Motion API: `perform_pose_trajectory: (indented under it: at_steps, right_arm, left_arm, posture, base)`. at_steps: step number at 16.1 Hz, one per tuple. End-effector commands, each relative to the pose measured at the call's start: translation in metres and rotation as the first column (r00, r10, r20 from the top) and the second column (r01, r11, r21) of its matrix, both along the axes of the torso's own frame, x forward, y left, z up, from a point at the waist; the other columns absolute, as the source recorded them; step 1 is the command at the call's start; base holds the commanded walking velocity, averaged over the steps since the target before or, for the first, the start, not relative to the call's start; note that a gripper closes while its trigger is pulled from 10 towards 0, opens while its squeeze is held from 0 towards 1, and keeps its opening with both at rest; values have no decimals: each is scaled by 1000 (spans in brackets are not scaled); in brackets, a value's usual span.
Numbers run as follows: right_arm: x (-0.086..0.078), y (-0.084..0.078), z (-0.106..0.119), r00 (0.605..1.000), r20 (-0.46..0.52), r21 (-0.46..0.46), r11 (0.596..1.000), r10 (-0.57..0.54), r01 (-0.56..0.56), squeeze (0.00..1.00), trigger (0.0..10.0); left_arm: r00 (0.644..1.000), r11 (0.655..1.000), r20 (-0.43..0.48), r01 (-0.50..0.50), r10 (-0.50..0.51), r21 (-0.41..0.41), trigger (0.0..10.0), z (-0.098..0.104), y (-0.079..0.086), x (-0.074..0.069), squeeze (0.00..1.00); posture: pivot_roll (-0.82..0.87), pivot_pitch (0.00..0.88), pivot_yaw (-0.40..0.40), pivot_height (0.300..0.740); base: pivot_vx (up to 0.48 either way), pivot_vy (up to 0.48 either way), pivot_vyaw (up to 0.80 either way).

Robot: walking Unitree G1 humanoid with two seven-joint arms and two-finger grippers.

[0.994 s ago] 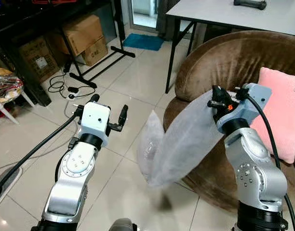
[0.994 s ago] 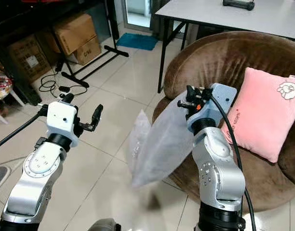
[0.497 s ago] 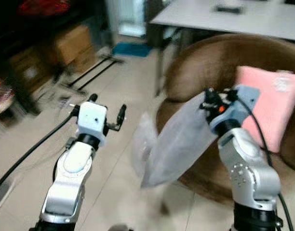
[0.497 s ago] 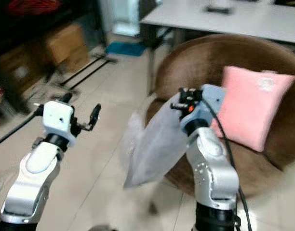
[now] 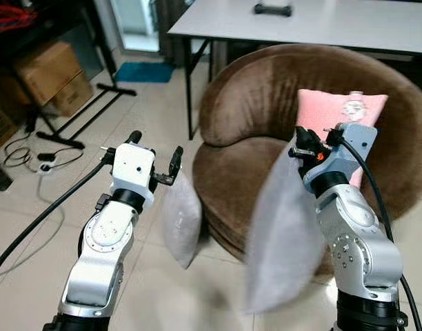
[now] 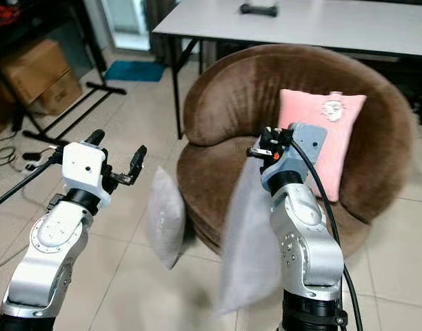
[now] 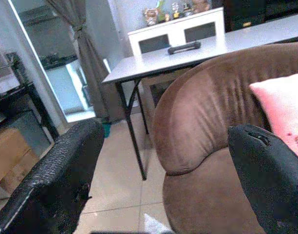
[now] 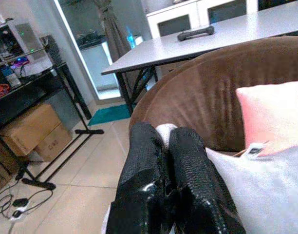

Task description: Move the pillow to the sofa from floor

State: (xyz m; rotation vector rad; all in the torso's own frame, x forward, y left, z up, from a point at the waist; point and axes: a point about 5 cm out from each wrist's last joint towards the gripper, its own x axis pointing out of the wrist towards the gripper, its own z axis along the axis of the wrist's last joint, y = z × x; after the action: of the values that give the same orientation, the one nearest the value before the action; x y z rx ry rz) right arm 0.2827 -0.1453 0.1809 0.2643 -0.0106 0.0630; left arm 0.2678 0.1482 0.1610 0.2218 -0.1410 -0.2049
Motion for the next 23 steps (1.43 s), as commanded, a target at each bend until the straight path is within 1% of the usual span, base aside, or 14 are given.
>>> perform_pose_trajectory:
  at_steps: [1,3,7,10,18,23]
  right_arm:
    - [-1,4,9,998,62,-7,1000,24,-23,0,10000]
    - [0,7,11,997,68,-15,999,45,-44,0,10000]
    - [1,8,10,997,63,-15,999,49,-48,0,10000]
    - [2,7,9,997,58,-14,999,42,-42,0,10000]
    - [2,5,10,997,71,-19,999,32,-30,0,10000]
    - [4,9,11,996,78,-22,999,51,-50,0,10000]
  left_arm:
    - [1000,1000,-3,7,-7,1,10000,0,1,0,0]
    - [1000,1000,-4,6,-6,3,10000,0,1,0,0]
    - [1000,1000,-6,13,-13,2,10000,0,1,-1,0]
    - [1000,1000,-9,20,-20,3,10000,-1,1,-1,0]
    - [999,999,-13,44,-44,6,10000,-1,-2,0,0]
    - [999,999,-15,35,-35,7,10000,-2,1,-2,0]
  posture:
    - [35,0,51,740]
    - [35,0,51,740]
    - [42,0,42,740]
    - [43,0,42,740]
    - [33,0,54,740]
    - [47,0,41,740]
  base:
    - [334,0,0]
    - [334,0,0]
    - [341,0,0]
    - [369,0,-688]
    - [376,0,0]
    - [376,0,0]
